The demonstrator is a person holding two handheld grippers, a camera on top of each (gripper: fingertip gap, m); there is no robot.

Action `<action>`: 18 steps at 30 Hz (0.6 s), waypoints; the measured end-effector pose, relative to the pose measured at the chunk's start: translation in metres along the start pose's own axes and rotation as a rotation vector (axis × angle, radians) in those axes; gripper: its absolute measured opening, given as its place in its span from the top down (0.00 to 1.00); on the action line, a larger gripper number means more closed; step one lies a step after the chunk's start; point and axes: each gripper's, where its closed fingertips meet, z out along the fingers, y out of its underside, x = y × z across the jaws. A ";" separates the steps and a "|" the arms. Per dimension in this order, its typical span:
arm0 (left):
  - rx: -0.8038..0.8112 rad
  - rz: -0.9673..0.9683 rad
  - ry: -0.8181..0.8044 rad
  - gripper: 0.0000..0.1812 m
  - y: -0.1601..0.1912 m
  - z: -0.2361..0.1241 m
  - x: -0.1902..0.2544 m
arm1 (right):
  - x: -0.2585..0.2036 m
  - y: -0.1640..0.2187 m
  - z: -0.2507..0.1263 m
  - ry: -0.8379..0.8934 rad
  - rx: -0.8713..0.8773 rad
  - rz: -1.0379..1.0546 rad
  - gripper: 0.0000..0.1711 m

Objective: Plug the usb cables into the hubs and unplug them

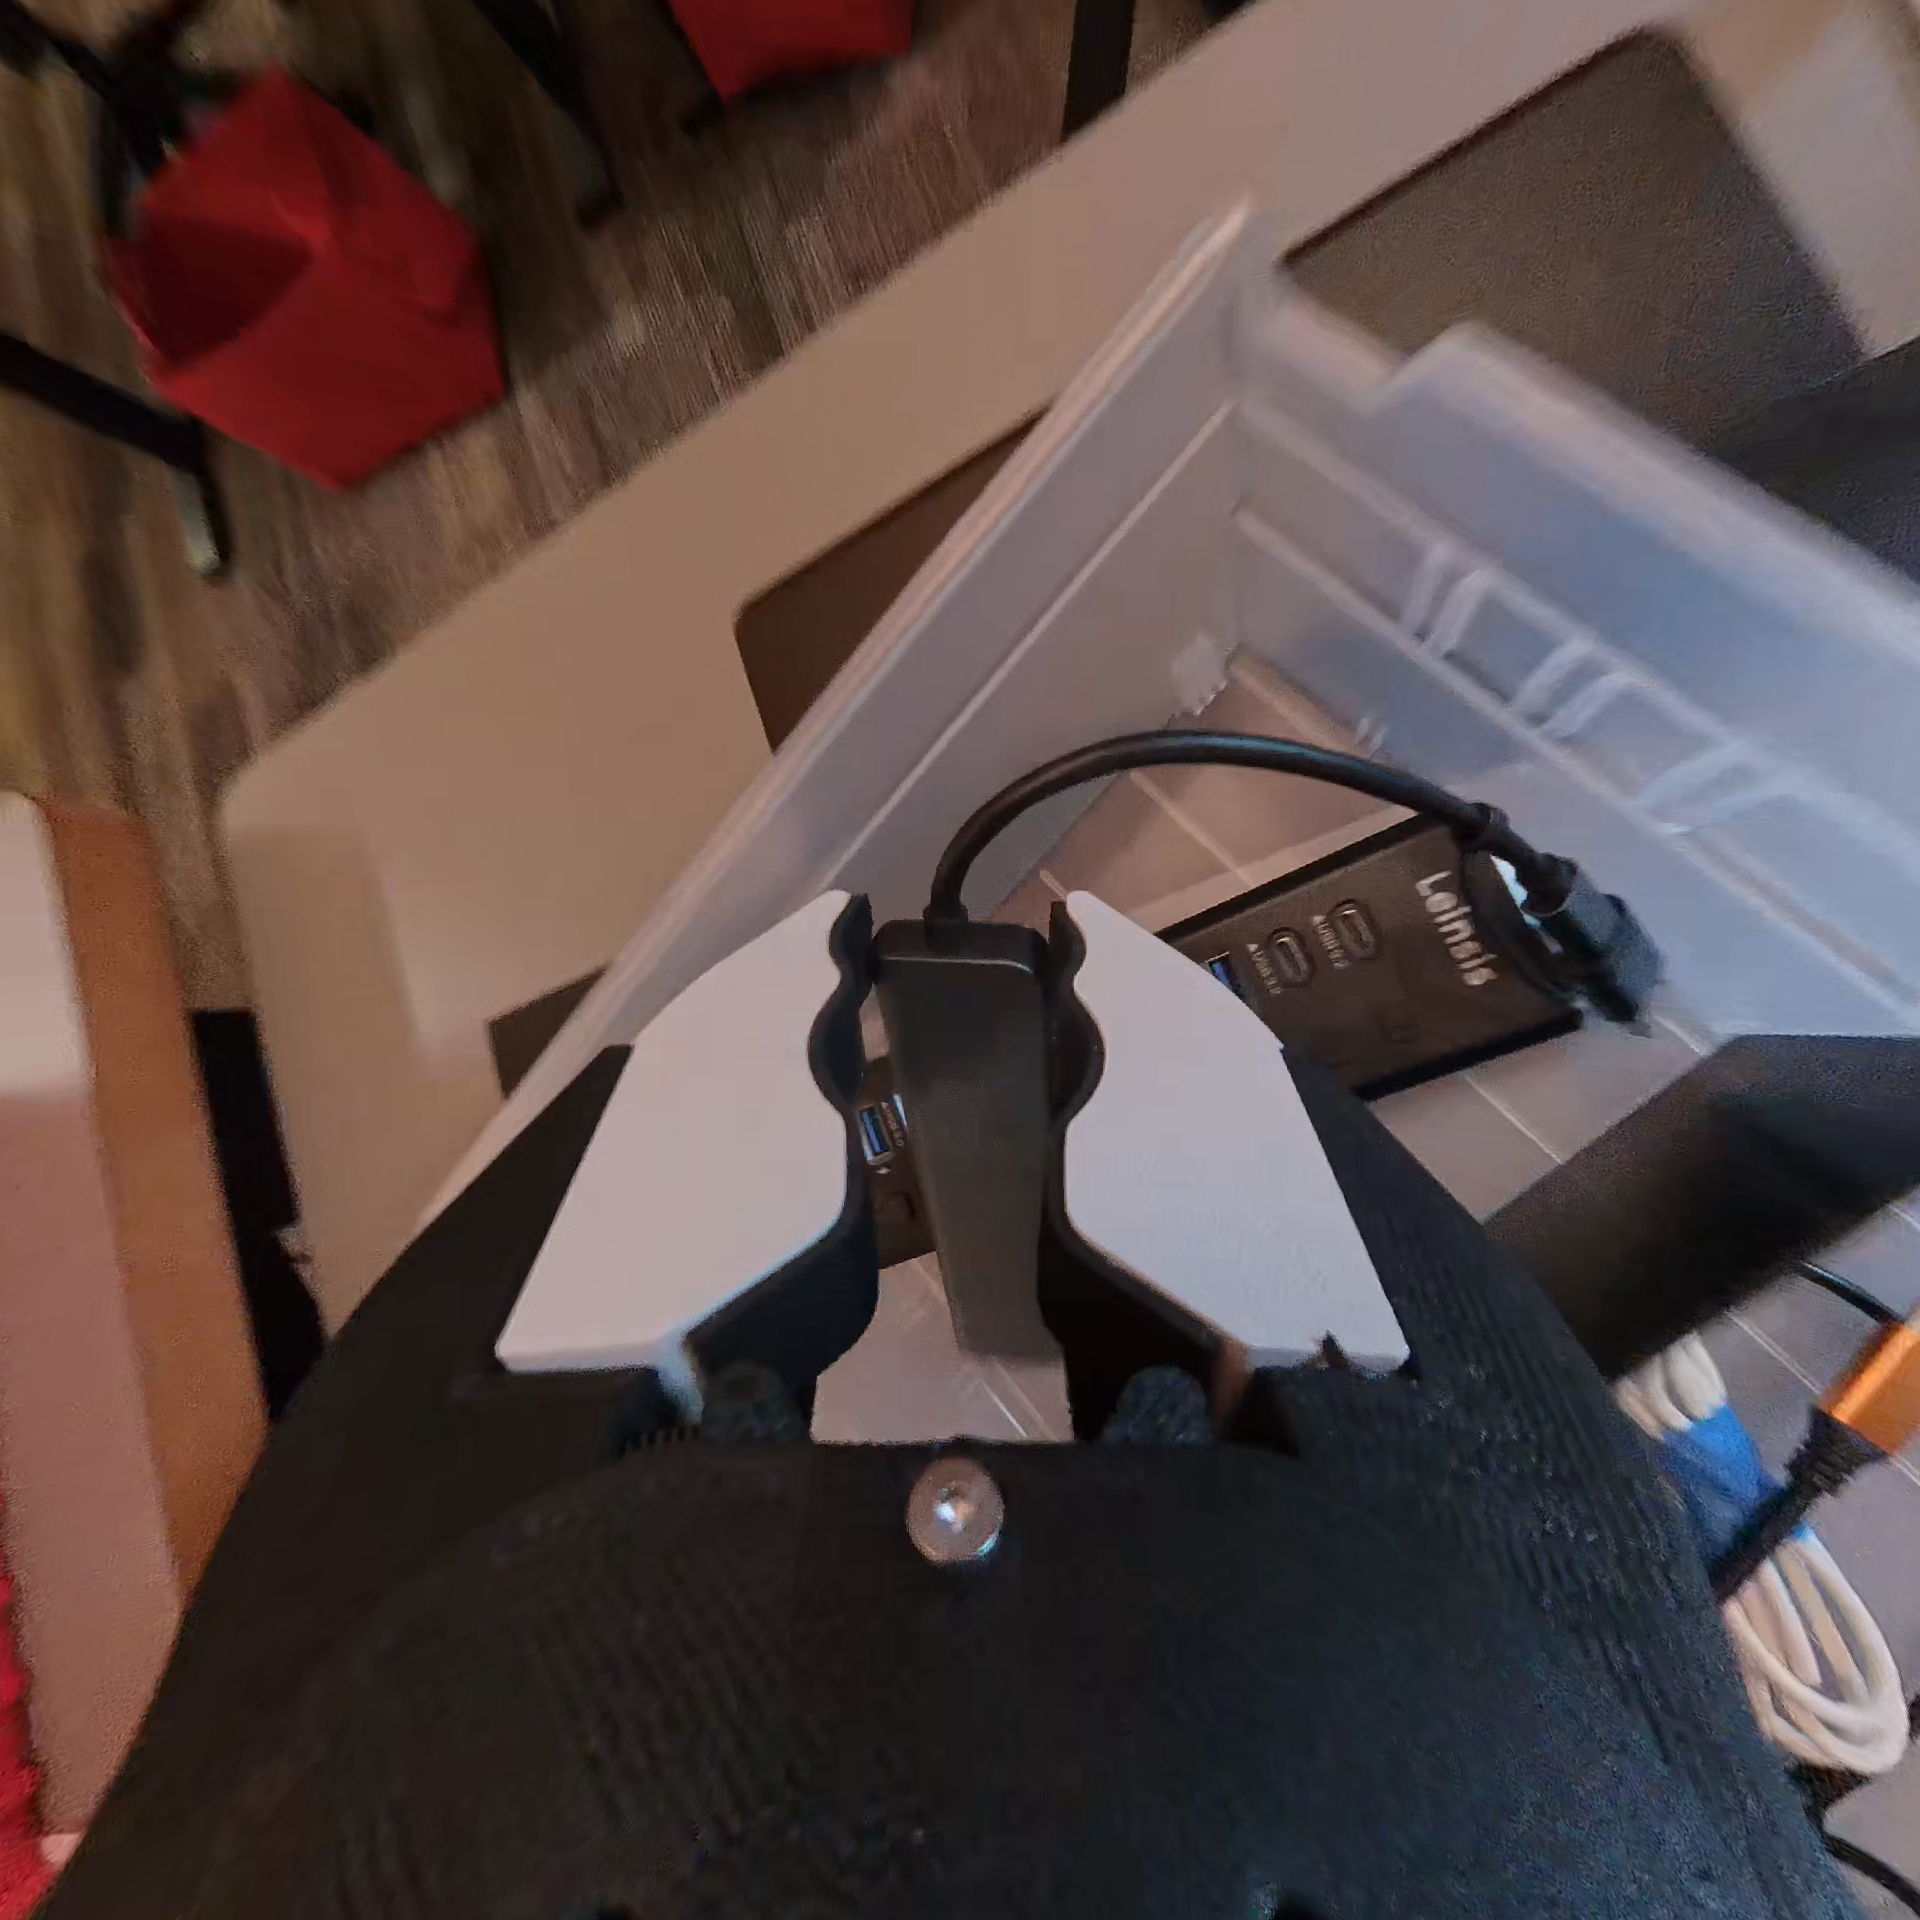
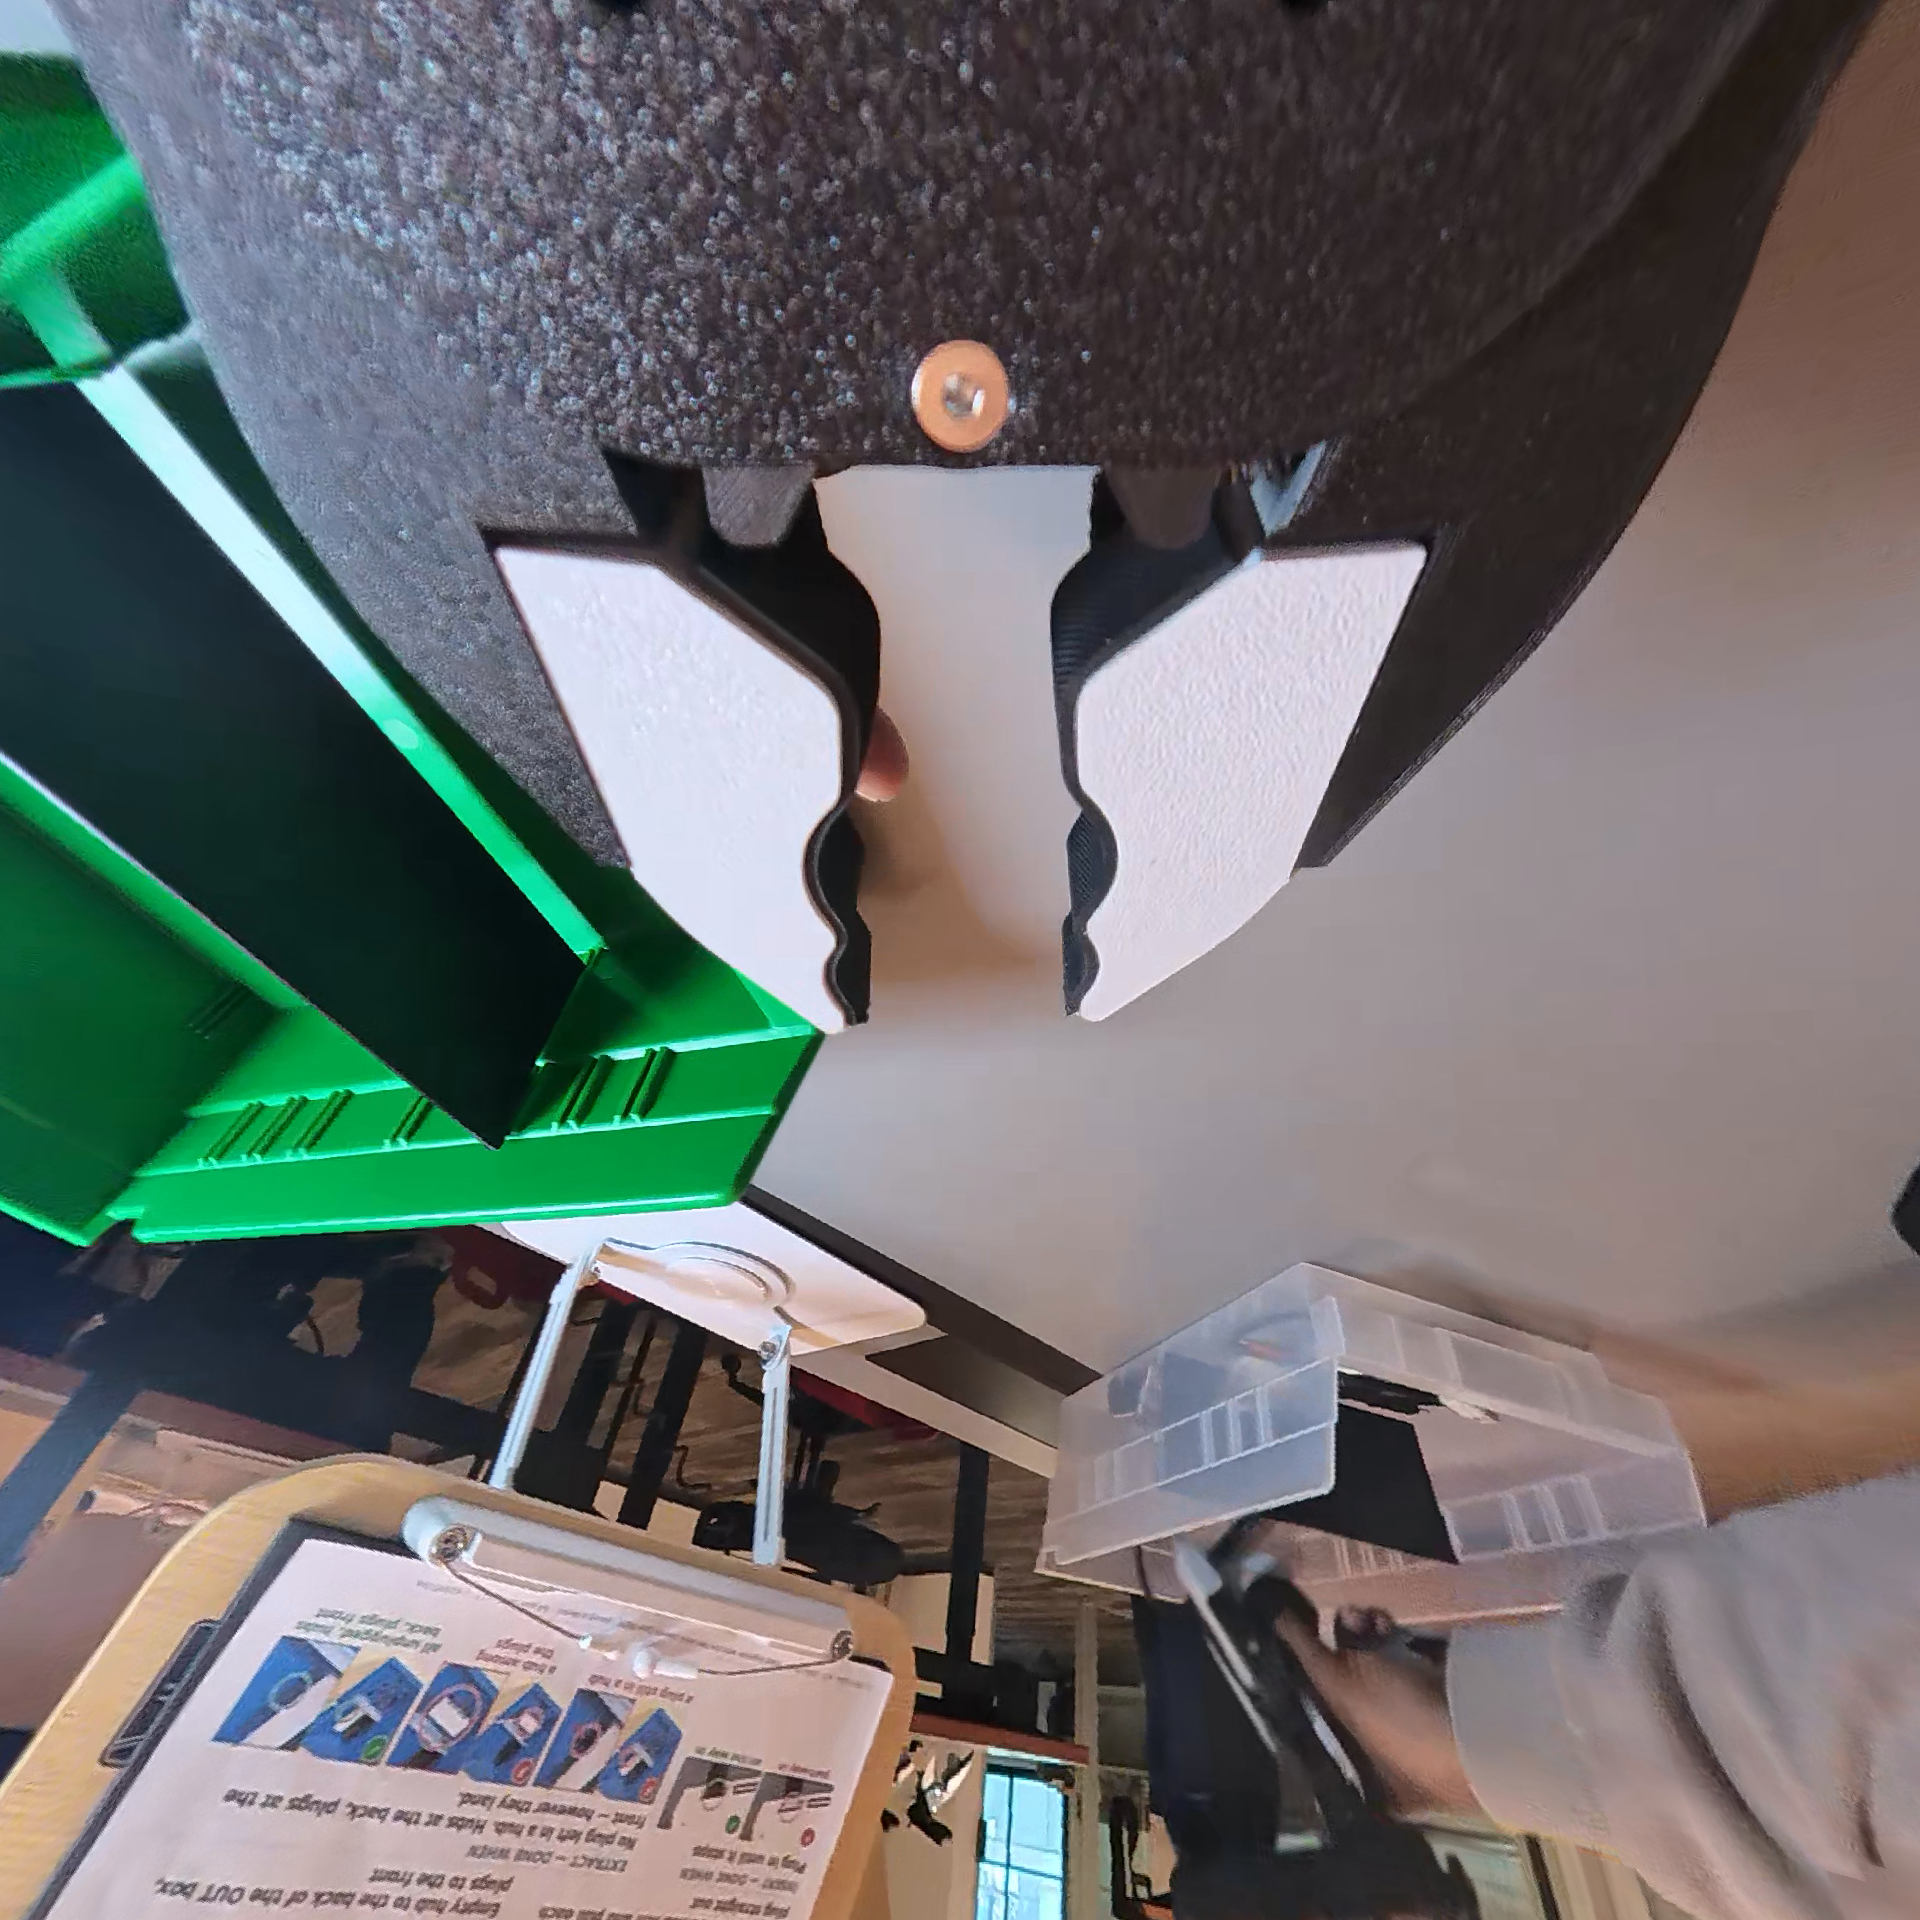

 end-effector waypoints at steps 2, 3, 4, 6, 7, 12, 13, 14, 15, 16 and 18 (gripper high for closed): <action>0.088 0.041 -0.015 0.82 -0.021 -0.028 0.004 | -0.004 0.000 0.002 -0.015 -0.001 -0.007 0.80; 0.134 0.061 -0.021 0.82 -0.032 -0.044 0.007 | -0.006 -0.001 0.002 -0.021 -0.001 -0.012 0.80; 0.180 0.084 -0.031 0.82 -0.042 -0.061 0.010 | -0.008 -0.002 0.003 -0.026 0.001 -0.018 0.80; 0.263 0.136 -0.049 0.82 -0.060 -0.094 0.020 | -0.013 -0.004 0.004 -0.030 0.006 -0.035 0.81; 0.301 0.162 -0.054 0.82 -0.067 -0.110 0.027 | -0.015 -0.005 0.004 -0.030 0.006 -0.044 0.81; 0.490 0.285 -0.054 0.82 -0.094 -0.188 0.074 | -0.026 -0.013 0.005 -0.037 0.030 -0.060 0.82; 0.528 0.307 -0.043 0.81 -0.097 -0.202 0.086 | -0.028 -0.016 0.006 -0.042 0.039 -0.055 0.82; 0.564 0.327 -0.022 0.82 -0.099 -0.217 0.100 | -0.030 -0.020 0.007 -0.047 0.050 -0.051 0.82; 0.600 0.344 0.010 0.82 -0.099 -0.230 0.116 | -0.032 -0.026 0.008 -0.052 0.064 -0.046 0.82; 0.638 0.356 0.054 0.82 -0.098 -0.243 0.133 | -0.034 -0.032 0.009 -0.058 0.079 -0.041 0.82; 0.712 0.362 0.191 0.82 -0.091 -0.266 0.174 | -0.039 -0.047 0.011 -0.072 0.114 -0.036 0.82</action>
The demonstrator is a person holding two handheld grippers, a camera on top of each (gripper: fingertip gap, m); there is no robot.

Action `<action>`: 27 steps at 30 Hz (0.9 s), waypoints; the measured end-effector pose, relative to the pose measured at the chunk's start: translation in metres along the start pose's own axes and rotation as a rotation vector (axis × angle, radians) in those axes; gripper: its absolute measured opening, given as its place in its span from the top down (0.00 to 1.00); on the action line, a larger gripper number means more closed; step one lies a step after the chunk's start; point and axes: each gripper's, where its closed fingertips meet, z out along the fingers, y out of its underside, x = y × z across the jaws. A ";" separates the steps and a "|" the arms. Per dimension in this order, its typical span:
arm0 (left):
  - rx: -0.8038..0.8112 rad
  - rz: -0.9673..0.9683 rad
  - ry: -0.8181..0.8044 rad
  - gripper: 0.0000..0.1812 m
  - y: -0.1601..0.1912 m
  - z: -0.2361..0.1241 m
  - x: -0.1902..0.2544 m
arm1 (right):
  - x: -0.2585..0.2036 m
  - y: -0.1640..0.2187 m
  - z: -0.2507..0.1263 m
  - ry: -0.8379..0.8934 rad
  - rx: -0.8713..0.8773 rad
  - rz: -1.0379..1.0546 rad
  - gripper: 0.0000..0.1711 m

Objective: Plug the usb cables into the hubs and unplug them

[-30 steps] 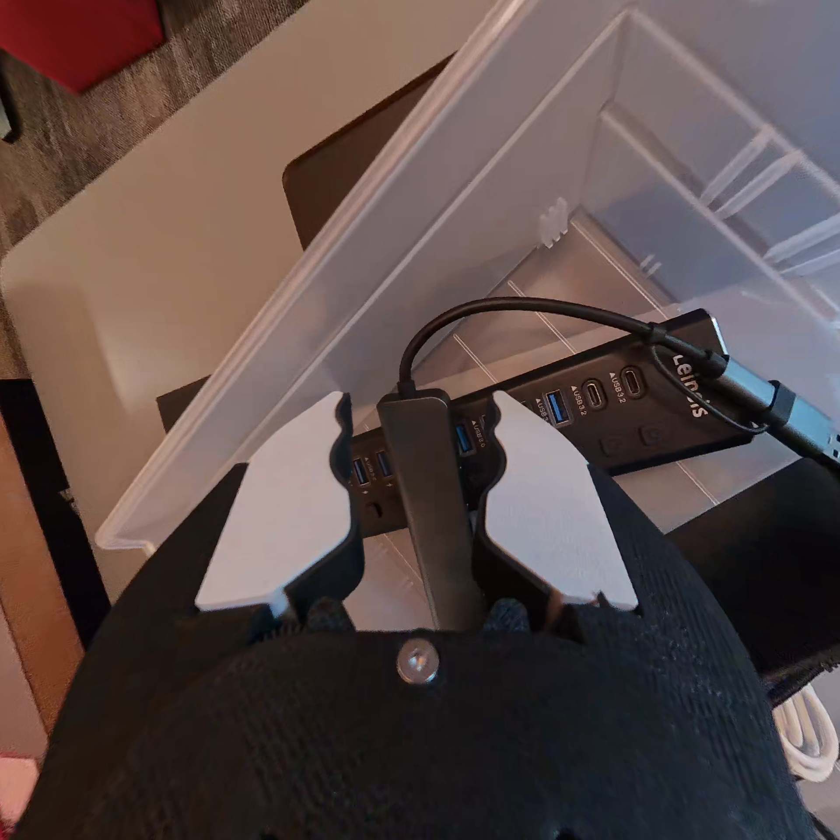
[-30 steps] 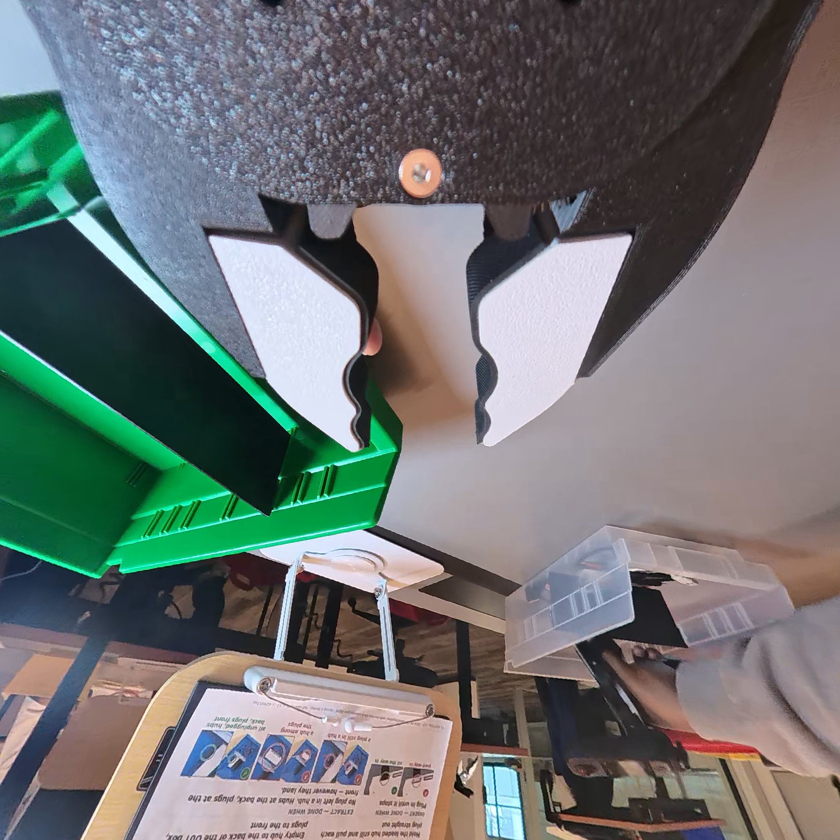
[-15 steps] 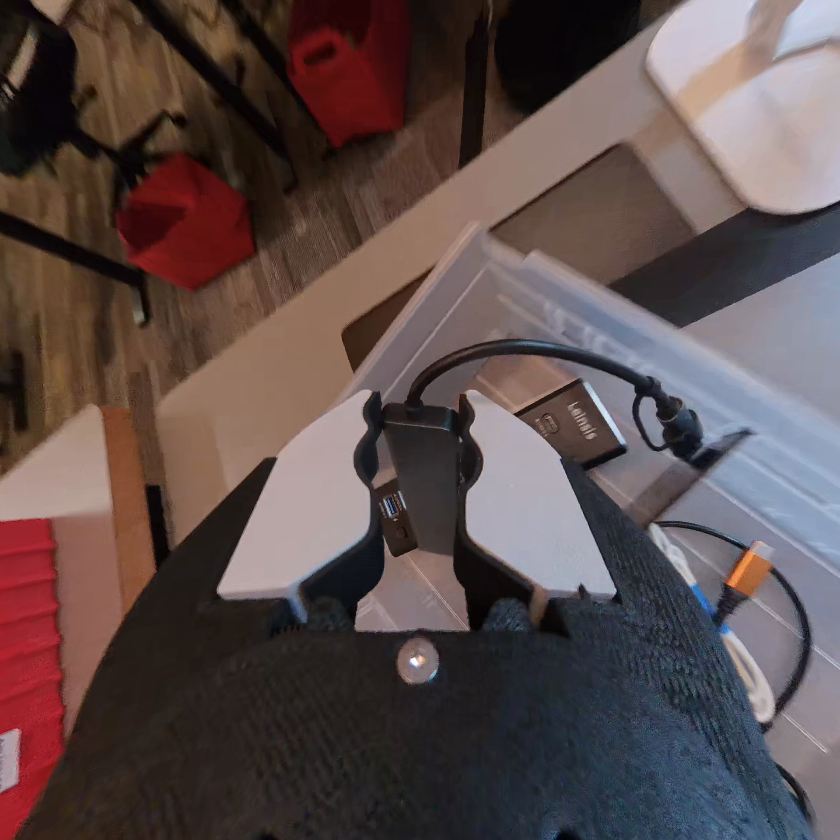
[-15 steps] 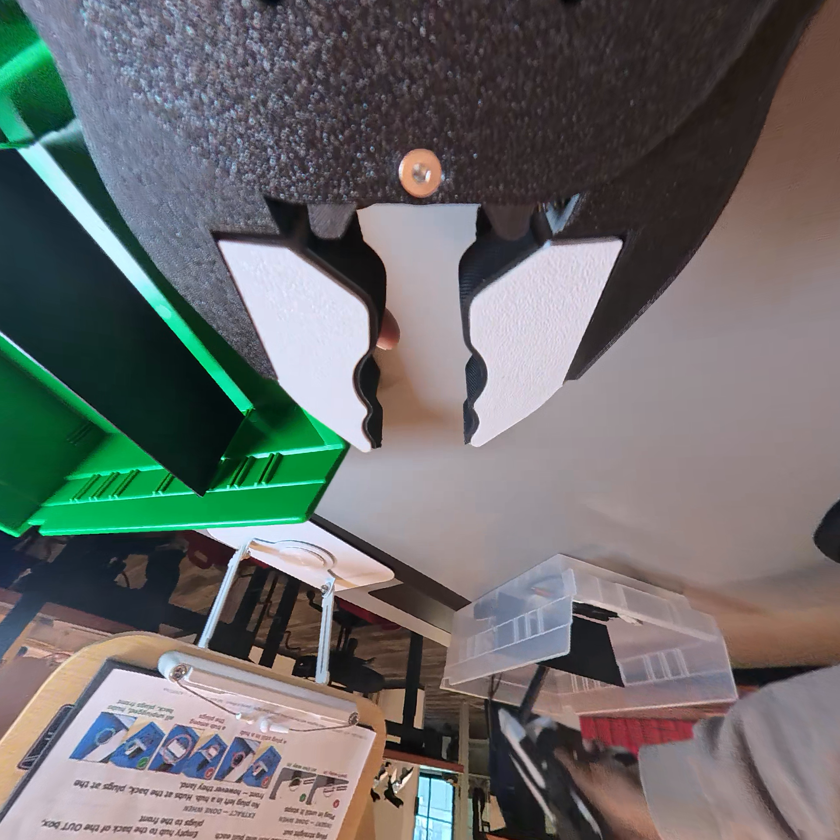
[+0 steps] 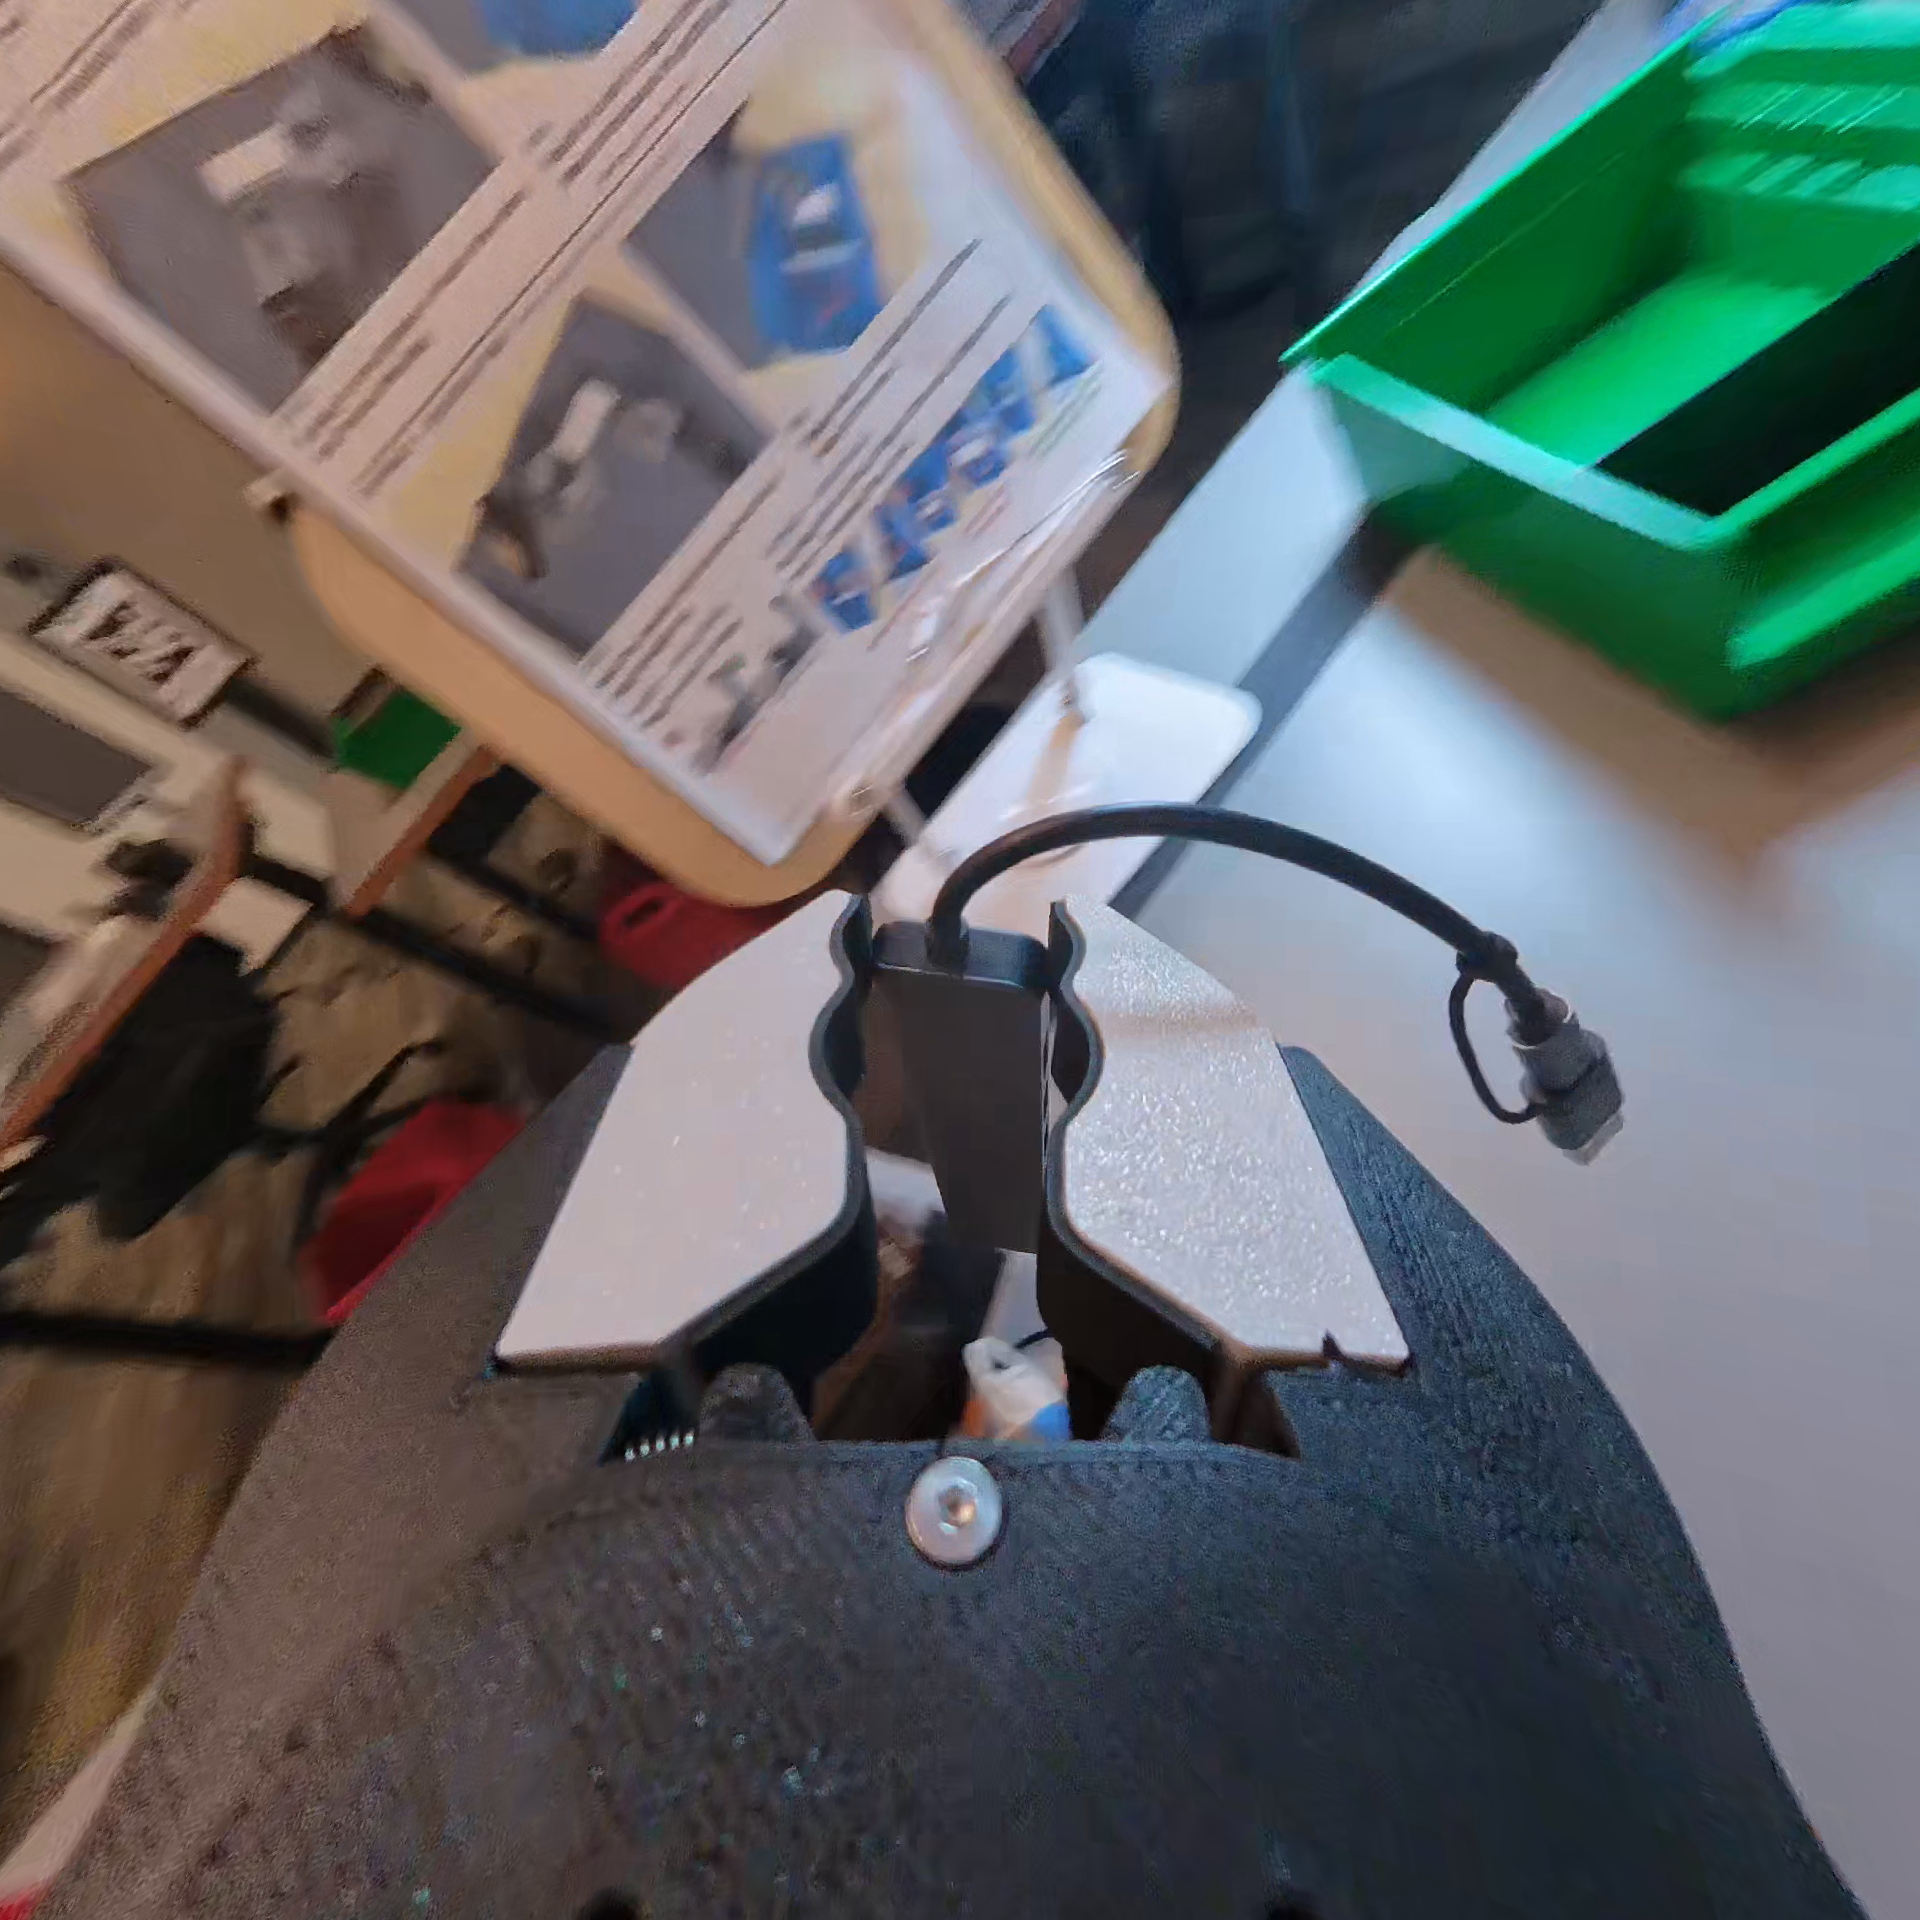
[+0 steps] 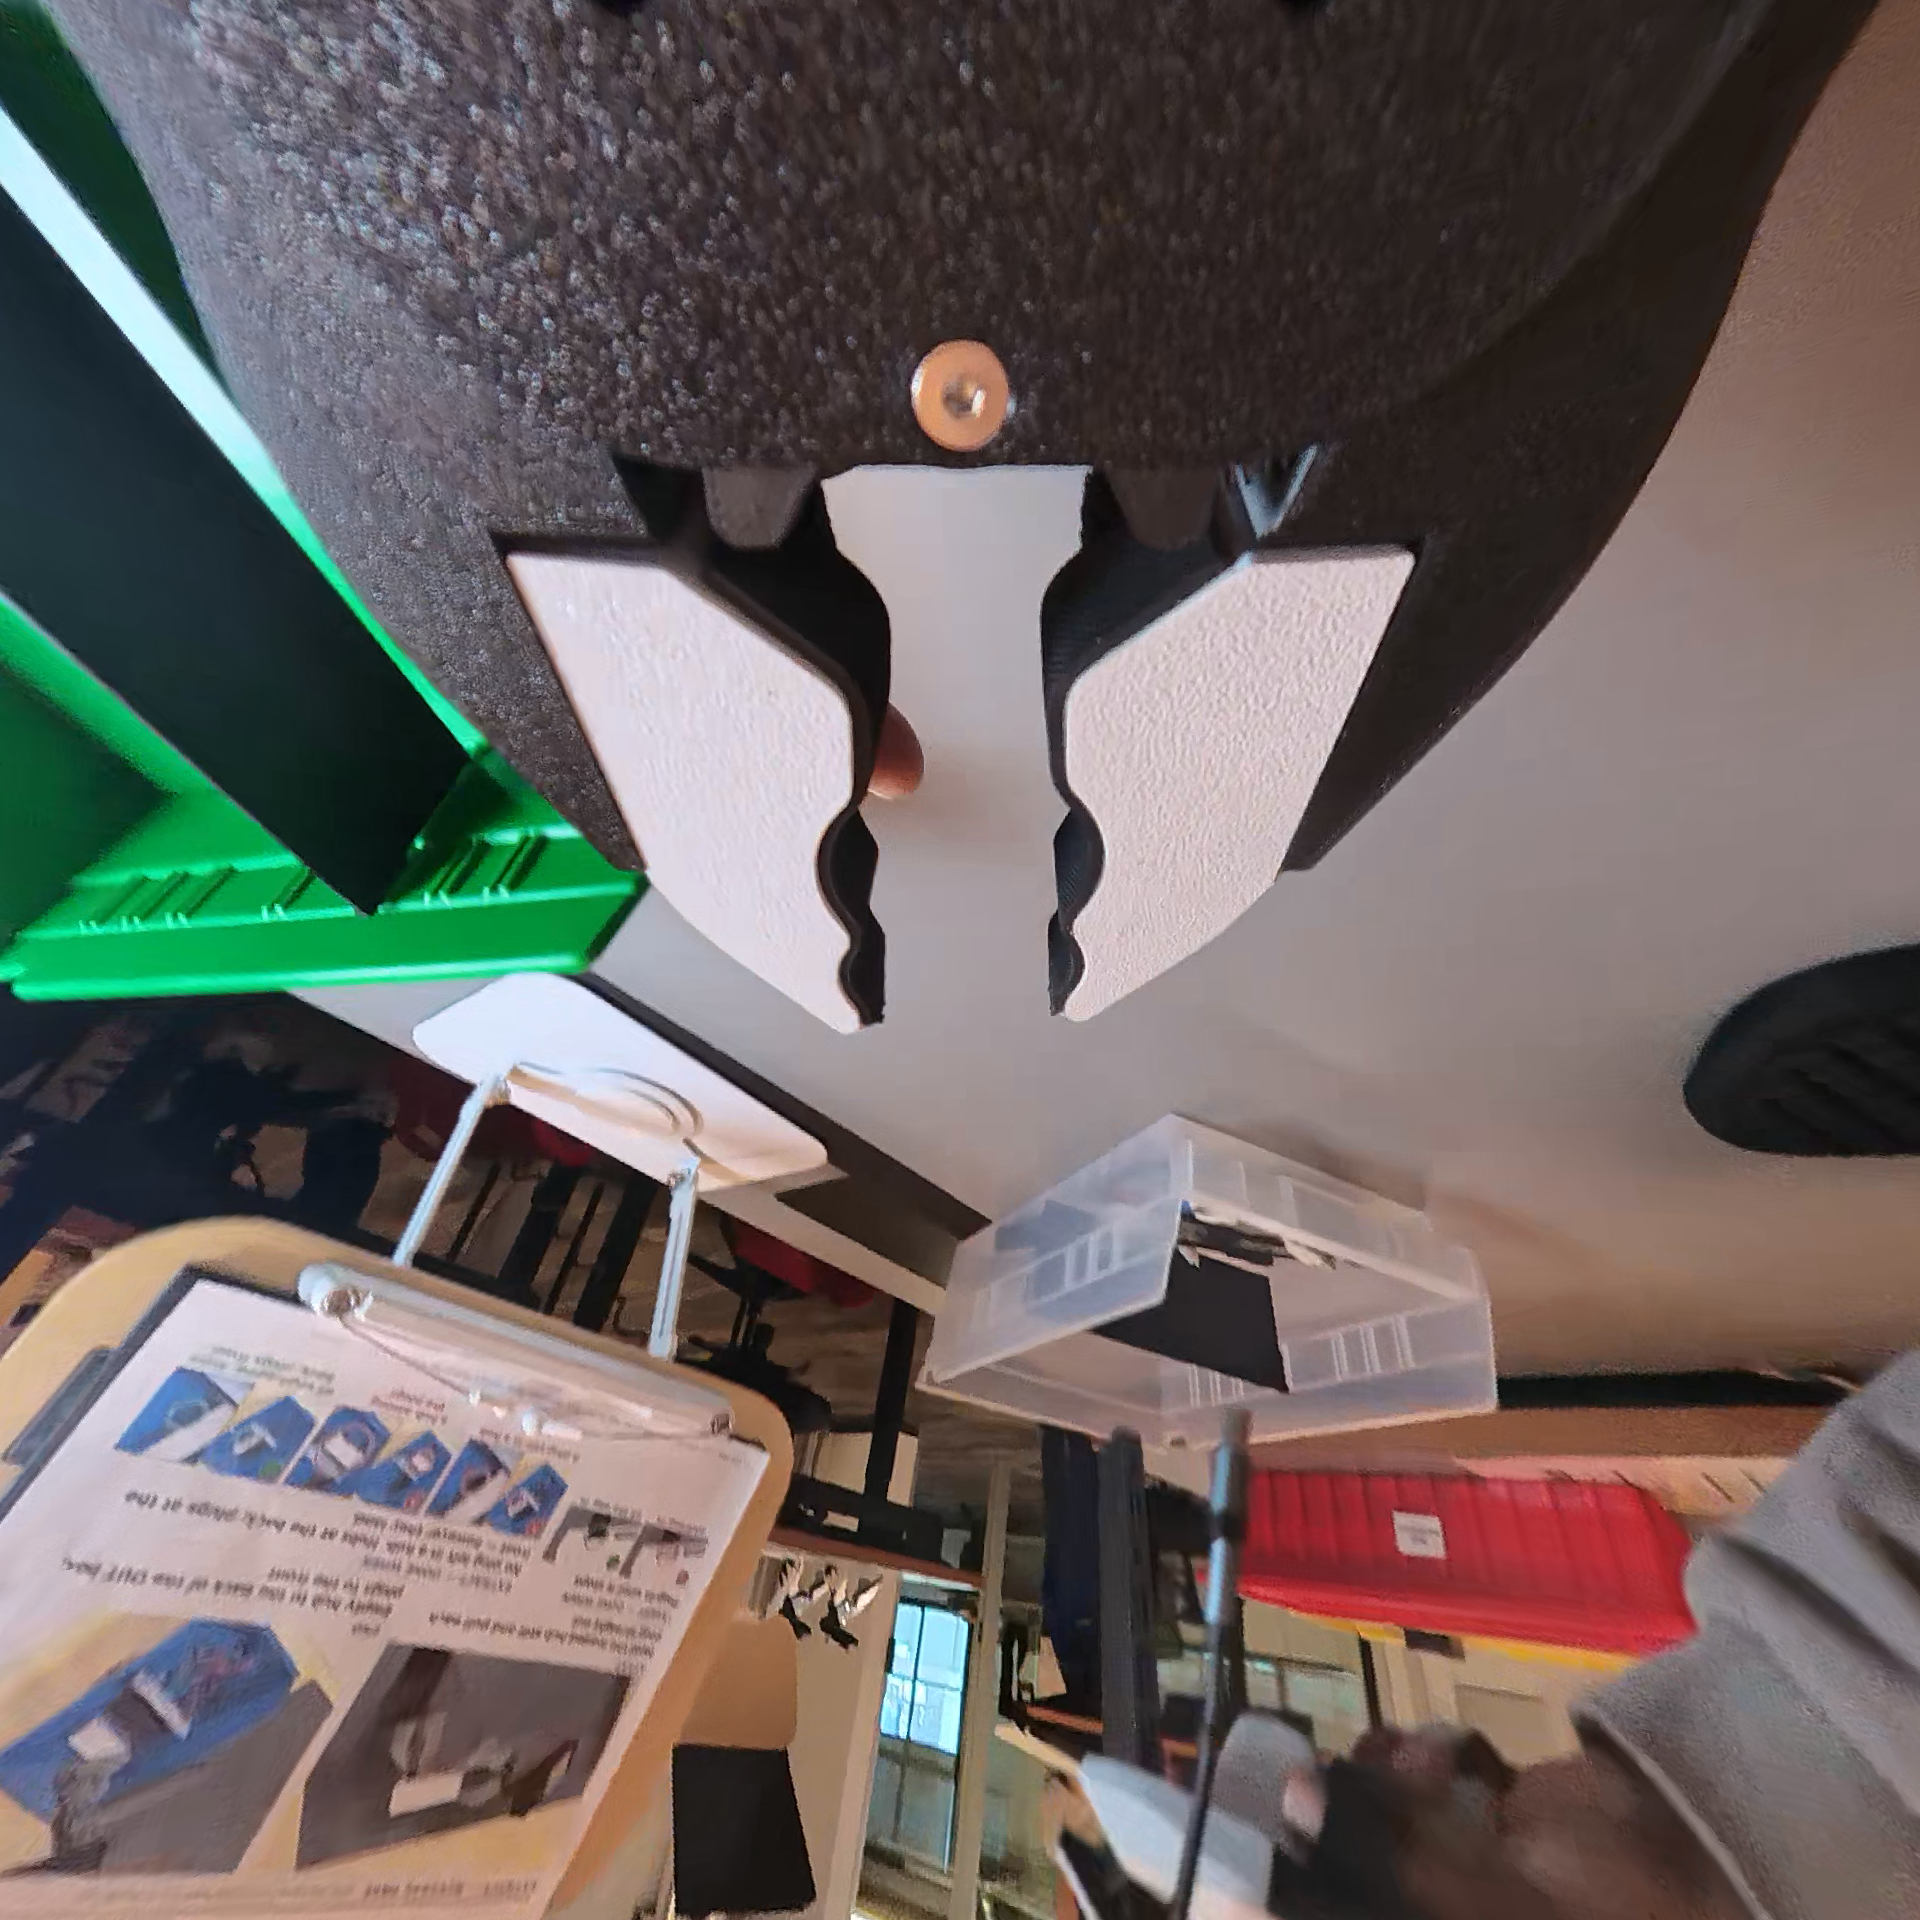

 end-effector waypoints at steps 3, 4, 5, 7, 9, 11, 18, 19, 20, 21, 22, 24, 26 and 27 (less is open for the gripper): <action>0.176 -0.136 0.267 0.82 -0.025 -0.017 0.073 | -0.011 -0.027 0.010 -0.044 0.062 -0.014 0.82; 0.234 -0.187 0.367 0.82 -0.030 -0.024 0.097 | -0.017 -0.035 0.014 -0.081 0.081 -0.019 0.82; 0.293 -0.235 0.462 0.82 -0.034 -0.031 0.120 | -0.026 -0.041 0.019 -0.132 0.095 -0.020 0.82; 0.397 -0.337 0.646 0.82 -0.037 -0.045 0.159 | -0.051 -0.044 0.028 -0.290 0.092 0.010 0.82; 0.530 -0.436 0.828 0.82 -0.038 -0.062 0.191 | -0.080 -0.034 0.035 -0.479 0.044 0.082 0.75; 0.647 -0.533 0.966 0.82 -0.033 -0.075 0.211 | -0.104 -0.012 0.039 -0.620 -0.041 0.152 0.60; 0.676 -0.671 1.227 0.82 -0.018 -0.078 0.249 | -0.167 -0.001 0.009 -1.085 -0.049 0.472 0.77; 0.673 -0.664 1.247 0.82 -0.017 -0.079 0.254 | -0.169 0.001 0.011 -1.065 -0.042 0.453 0.82; 0.667 -0.660 1.267 0.82 -0.016 -0.081 0.259 | -0.171 0.002 0.012 -1.061 -0.031 0.439 0.86; 0.664 -0.660 1.276 0.82 -0.016 -0.081 0.261 | -0.174 0.003 0.012 -1.061 -0.033 0.434 0.86; 0.661 -0.660 1.278 0.82 -0.016 -0.081 0.263 | -0.174 0.004 0.012 -1.056 -0.033 0.429 0.86; 0.658 -0.677 1.248 0.82 -0.016 -0.077 0.261 | -0.171 0.004 0.014 -1.026 -0.017 0.439 0.86; 0.663 -0.725 1.179 0.82 -0.017 -0.069 0.253 | -0.164 0.000 0.015 -1.012 0.004 0.508 0.87; 0.667 -0.759 1.145 0.82 -0.018 -0.065 0.247 | -0.159 -0.005 0.012 -1.028 0.034 0.550 0.94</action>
